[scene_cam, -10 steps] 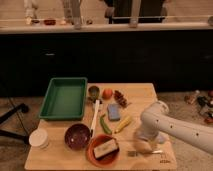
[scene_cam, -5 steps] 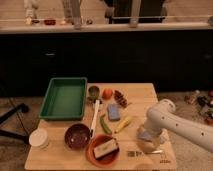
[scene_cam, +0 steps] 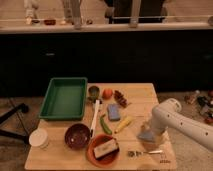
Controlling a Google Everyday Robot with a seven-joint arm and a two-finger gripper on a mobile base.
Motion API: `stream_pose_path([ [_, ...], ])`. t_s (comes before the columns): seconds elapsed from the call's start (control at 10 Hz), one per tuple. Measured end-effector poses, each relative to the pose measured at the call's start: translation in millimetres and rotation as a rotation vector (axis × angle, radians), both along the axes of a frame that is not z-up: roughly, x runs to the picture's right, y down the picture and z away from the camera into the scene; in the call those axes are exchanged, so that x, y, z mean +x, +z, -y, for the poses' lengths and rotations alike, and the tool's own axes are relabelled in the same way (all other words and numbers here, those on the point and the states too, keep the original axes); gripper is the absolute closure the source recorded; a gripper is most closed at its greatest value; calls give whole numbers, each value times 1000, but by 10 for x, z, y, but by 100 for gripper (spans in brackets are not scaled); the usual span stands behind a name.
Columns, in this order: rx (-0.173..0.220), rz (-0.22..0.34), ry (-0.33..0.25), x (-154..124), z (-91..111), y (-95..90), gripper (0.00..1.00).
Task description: Wipe table surface with towel
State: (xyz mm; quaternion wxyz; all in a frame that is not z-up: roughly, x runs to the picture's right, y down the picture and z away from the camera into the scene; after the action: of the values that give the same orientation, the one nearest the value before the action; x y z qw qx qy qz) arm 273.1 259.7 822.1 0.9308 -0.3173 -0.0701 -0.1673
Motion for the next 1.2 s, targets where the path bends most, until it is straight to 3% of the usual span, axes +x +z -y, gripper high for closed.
stream_pose_path([
  [0.4,19,-11,8,73,17,-34,24],
  [0.6,27,-14,10,91,22,-58,38],
  [0.8,30,-16,10,97,19,-71,60],
  [1.2,3,-18,-5,58,-24,-25,98],
])
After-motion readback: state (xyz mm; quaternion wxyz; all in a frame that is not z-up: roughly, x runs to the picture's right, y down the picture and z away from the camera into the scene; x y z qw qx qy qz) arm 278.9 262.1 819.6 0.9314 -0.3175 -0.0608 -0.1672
